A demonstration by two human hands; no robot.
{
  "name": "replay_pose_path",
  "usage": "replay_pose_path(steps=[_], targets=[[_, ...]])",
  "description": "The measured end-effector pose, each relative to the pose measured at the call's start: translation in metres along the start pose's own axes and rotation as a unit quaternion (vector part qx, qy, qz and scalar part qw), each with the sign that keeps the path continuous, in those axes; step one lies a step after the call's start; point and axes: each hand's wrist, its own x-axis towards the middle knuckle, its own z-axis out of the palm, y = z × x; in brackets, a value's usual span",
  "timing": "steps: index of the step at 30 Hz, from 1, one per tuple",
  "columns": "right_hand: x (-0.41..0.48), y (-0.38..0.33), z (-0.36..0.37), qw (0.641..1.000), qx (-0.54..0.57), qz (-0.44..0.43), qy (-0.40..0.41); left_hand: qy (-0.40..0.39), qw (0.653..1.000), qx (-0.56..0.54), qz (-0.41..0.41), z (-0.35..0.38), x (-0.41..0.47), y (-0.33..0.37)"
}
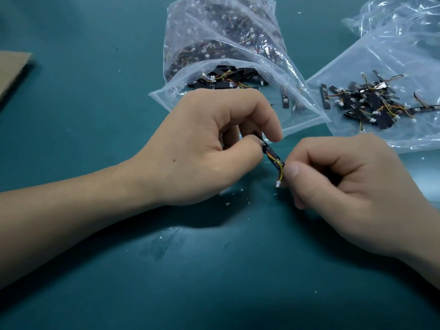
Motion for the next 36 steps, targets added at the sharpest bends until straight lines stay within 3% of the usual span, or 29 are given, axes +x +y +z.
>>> replay_pose_path(steps=[5, 7, 9, 11, 15, 19, 27, 32, 36], targets=[[0.000, 0.001, 0.001, 0.999, -0.042, -0.017, -0.018, 0.012, 1.000, -0.008, 0.004, -0.002, -0.001, 0.002], [-0.001, 0.003, 0.001, 0.996, 0.057, -0.004, 0.064, 0.057, 0.998, 0.017, -0.009, -0.002, -0.001, 0.001], [0.001, 0.003, -0.001, 0.969, 0.175, 0.032, 0.172, 0.089, 0.993, 0.082, -0.015, -0.001, 0.000, 0.001], [0.003, 0.005, -0.002, 0.955, 0.207, 0.070, 0.201, 0.083, 0.984, 0.157, -0.026, 0.002, 0.000, -0.002], [0.001, 0.007, 0.002, 0.989, 0.088, 0.037, 0.117, 0.008, 0.952, 0.299, -0.063, 0.008, -0.002, -0.009], [0.000, 0.005, 0.006, 0.998, -0.047, -0.013, 0.034, -0.004, 0.940, 0.339, -0.044, 0.010, -0.002, -0.011], [0.001, 0.003, 0.005, 0.999, -0.019, 0.002, 0.041, 0.038, 0.961, 0.271, -0.048, 0.006, 0.002, -0.010], [0.002, 0.001, 0.004, 0.999, -0.023, 0.004, 0.037, 0.001, 0.944, 0.327, -0.043, 0.008, 0.000, -0.013], [0.002, 0.002, 0.004, 0.998, -0.036, 0.010, 0.049, 0.035, 0.956, 0.290, -0.028, 0.007, 0.002, -0.014]])
